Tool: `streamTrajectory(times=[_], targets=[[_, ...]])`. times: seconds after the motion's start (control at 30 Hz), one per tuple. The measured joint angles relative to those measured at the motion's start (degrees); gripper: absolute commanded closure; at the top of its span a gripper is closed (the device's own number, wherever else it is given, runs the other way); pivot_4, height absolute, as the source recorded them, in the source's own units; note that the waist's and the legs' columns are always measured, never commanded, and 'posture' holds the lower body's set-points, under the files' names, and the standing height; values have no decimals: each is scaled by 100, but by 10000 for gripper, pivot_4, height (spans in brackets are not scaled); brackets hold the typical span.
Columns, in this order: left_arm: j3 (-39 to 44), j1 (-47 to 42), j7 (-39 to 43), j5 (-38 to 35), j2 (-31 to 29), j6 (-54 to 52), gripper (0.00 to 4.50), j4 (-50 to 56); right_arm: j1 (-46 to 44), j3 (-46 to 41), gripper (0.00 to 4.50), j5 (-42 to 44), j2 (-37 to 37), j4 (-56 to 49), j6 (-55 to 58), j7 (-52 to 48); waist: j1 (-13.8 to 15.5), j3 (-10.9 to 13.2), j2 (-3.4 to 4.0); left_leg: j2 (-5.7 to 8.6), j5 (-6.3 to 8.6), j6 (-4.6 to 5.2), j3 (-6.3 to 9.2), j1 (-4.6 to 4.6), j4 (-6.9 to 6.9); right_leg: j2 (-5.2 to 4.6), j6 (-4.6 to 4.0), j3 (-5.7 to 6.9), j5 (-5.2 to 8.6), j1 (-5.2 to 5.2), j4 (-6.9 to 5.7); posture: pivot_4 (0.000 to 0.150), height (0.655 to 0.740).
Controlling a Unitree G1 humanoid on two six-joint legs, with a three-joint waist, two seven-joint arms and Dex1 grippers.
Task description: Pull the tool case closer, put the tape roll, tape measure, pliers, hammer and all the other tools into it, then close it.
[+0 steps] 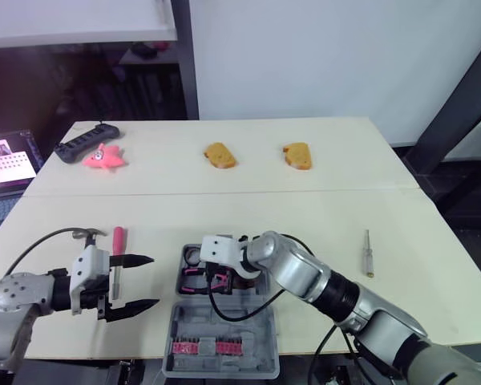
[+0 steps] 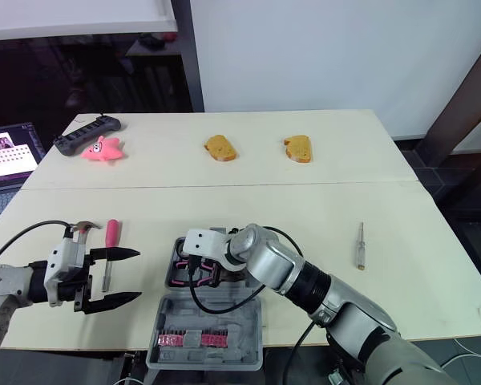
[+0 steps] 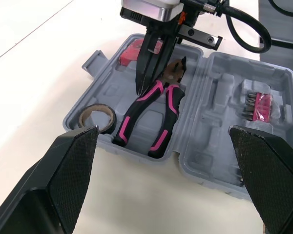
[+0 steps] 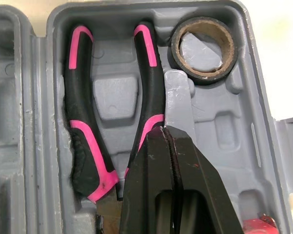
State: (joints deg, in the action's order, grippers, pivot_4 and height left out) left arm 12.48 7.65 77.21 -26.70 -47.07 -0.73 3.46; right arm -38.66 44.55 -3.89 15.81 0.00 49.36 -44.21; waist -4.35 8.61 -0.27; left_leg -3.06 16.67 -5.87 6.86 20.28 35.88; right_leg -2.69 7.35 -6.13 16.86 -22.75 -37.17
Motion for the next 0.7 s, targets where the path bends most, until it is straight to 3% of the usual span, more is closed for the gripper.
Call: streamTrajectory(times=[0.13, 0.23, 0.37, 0.53, 0.63, 0.7], targets=[[-1, -17, -99, 108, -1, 1, 0, -27, 282, -602, 44586, 261, 37, -349, -421, -24, 22, 75, -13, 0, -1, -1, 0, 35, 3, 0, -1, -1, -3, -33, -4, 1500, 7400], [-5, -41, -169, 125, -1, -34, 0, -56, 284, -1335, 44586, 698, 248, -1235, -590, -252, 30, 105, 5, 0, -3, -4, 9, 115, 16, 1, 18, 3, -16, -108, -20, 1500, 7400], [-1, -17, -295, 125, -33, -285, 0, -43, 467, -2375, 44586, 1448, 853, -2272, -475, -684, 60, 110, 1, 2, 0, 1, 12, 118, 4, -5, 17, 11, -15, -100, -1, 1500, 7400], [-30, 113, -590, 251, -214, -756, 0, 65, 1705, -3160, 44586, 2235, 2046, -2701, -335, -1371, 60, 164, -4, 2, 4, 9, 12, 116, 5, -4, 16, 11, -14, -97, 2, 1500, 7400], [-44, 236, -686, 407, -368, -905, 0, 55, 2677, -3371, 44586, 2205, 2976, -2691, -673, -1690, 77, 201, -5, 3, 5, 9, 9, 116, 13, -4, 12, 10, -11, -95, 3, 1500, 7400], [-113, 192, -662, 504, -405, -886, 5529, 14, 2968, -3327, 45000, 2051, 3173, -2679, -981, -1707, 21, 217, -18, 1, 4, 9, 6, 107, 16, 2, -4, 6, -6, -97, -1, 1500, 7400]])
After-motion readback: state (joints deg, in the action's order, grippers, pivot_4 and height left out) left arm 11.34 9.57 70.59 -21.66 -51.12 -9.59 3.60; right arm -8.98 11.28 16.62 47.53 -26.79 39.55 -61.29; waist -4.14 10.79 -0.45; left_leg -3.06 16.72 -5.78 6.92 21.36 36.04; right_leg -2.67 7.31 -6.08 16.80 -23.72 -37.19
